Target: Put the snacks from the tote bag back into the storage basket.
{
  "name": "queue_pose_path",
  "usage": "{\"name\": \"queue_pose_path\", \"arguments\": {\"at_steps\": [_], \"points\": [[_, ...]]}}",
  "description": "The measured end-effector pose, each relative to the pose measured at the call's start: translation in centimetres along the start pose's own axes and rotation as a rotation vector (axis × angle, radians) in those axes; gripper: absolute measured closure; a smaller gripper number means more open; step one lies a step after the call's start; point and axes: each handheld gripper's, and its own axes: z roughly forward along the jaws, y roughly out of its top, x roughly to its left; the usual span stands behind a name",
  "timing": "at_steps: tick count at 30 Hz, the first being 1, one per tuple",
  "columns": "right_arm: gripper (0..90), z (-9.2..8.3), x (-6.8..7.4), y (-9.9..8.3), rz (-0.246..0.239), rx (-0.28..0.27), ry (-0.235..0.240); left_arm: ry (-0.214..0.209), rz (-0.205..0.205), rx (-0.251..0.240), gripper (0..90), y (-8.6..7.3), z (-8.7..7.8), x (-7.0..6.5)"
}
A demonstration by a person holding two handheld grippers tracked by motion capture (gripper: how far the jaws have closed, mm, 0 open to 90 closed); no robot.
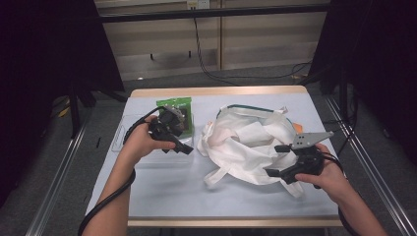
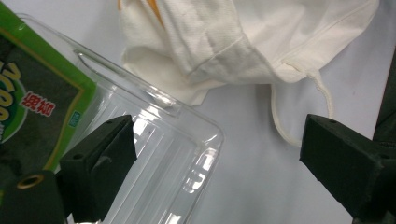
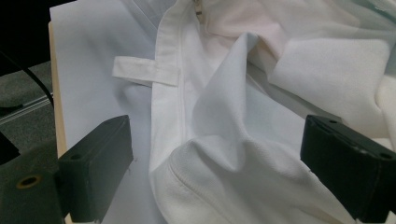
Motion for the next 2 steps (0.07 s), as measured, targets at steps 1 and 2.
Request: {"name": "queue_pose_path", "arguments": {"at_steps": [1, 2], "points": [[9.2, -0.05, -0.02, -0.04, 0.000, 0.001, -0.003, 0.000, 0.004, -0.002, 10.6, -0.03, 0.06, -0.21], [9.2, -0.07, -0.04, -0.08, 0.002, -0.001, -0.003, 0.000, 0.028, 0.012, 10.5, -0.01, 0.06, -0.31]]}}
